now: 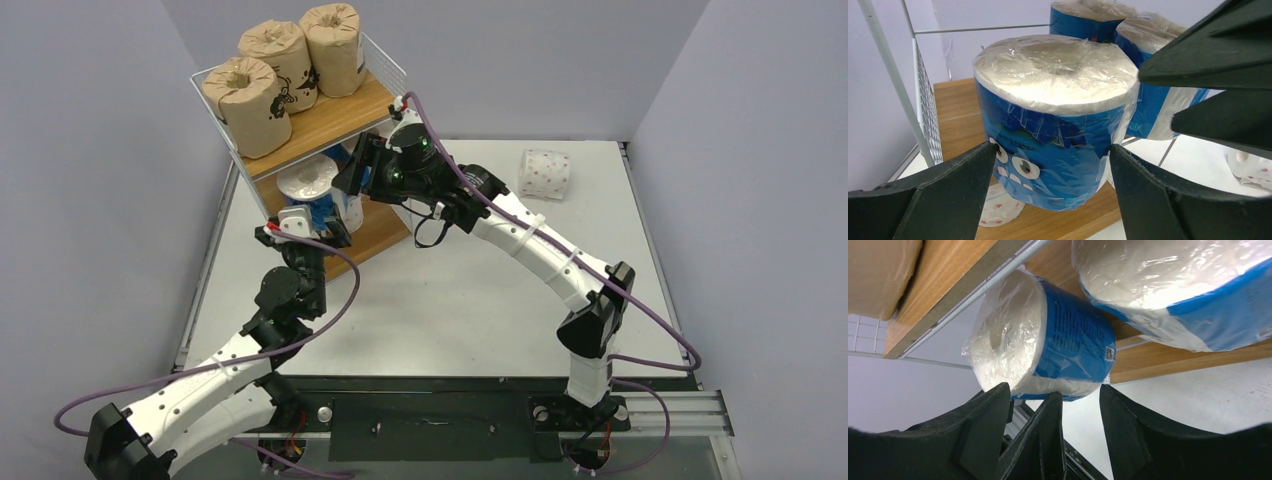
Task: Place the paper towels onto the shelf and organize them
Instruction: Place the paper towel on the shelf.
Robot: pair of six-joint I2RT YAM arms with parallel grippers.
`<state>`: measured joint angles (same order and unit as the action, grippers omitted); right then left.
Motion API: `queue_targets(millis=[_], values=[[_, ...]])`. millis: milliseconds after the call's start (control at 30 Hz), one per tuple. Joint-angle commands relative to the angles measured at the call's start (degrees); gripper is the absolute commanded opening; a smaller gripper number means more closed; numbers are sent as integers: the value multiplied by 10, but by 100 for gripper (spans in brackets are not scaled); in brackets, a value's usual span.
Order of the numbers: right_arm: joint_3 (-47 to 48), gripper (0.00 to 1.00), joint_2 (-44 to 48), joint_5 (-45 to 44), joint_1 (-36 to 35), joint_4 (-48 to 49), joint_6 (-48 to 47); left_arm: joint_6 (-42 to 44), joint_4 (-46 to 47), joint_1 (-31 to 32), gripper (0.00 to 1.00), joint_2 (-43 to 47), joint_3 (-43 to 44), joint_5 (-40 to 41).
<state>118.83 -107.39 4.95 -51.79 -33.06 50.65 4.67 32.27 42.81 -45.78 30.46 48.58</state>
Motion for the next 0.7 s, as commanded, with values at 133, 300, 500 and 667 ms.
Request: queue_targets(millis=[133,300,500,667], values=[[-71,62,111,-21,14,55,3,-18,-11,-31,81,-34,41,-18],[-151,62,165,-46,22,85,1,-18,-12,-51,81,-49,51,-28],[-218,62,210,-48,29,122,-3,-20,-23,-78,83,-55,61,-42],[-245,62,229,-45,32,138,-9,-19,-54,-83,93,-44,73,-71]])
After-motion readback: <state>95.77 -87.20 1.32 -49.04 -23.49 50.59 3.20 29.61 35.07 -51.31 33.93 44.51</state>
